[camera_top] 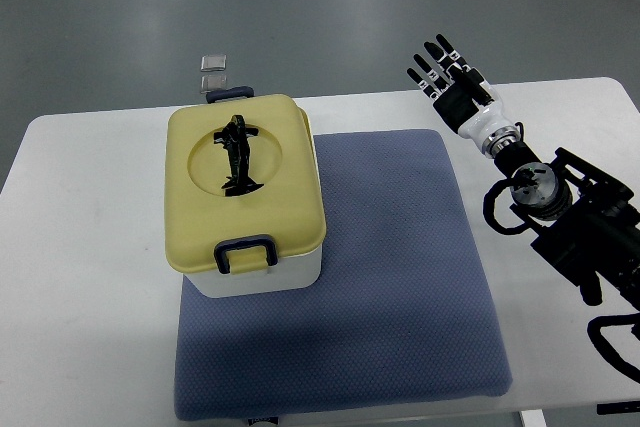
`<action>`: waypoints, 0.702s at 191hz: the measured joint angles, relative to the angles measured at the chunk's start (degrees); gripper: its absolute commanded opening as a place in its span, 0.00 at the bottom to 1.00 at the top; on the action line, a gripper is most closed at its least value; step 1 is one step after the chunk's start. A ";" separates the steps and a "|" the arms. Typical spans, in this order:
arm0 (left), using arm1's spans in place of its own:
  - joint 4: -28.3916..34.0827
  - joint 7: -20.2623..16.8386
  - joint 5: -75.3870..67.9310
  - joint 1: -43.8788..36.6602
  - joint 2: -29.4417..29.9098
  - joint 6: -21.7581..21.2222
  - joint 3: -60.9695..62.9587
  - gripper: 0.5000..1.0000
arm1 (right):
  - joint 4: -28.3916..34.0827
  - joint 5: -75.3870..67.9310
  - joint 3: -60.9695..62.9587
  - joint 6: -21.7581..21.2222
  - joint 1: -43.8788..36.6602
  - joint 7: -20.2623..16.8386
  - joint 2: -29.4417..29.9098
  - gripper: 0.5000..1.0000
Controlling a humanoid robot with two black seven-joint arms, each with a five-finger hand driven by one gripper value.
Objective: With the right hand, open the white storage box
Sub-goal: 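Move the right hand over the yellow lid toward its black handle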
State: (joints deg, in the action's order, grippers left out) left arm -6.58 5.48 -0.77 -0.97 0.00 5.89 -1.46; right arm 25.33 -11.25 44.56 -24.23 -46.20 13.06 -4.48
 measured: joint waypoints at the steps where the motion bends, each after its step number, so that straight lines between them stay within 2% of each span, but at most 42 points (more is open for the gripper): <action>1: 0.00 0.00 0.00 0.00 0.00 0.00 0.00 1.00 | 0.00 0.00 0.00 0.00 0.00 0.00 0.00 0.86; 53: 0.00 0.22 -0.02 0.01 0.00 0.00 0.02 1.00 | 0.27 0.37 -0.27 -0.06 -0.41 -0.20 -0.21 0.86; 74: 0.03 0.23 -0.03 0.03 0.00 0.00 -0.01 1.00 | 0.89 4.95 -0.83 -1.57 -0.86 -0.34 -0.97 0.86; 104: 0.02 0.24 -0.06 0.05 0.00 0.00 0.09 1.00 | 3.04 22.37 -1.36 -4.35 -4.19 -0.59 -2.65 0.86; 134: -0.08 0.24 -0.12 0.06 0.00 0.05 0.24 1.00 | 4.94 45.93 -4.06 -8.00 -10.44 -0.69 -4.67 0.86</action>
State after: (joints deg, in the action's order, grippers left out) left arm -6.66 5.71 -0.89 -0.91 0.00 5.94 -1.23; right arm 30.27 34.68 40.50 -32.23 -56.64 12.38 -9.15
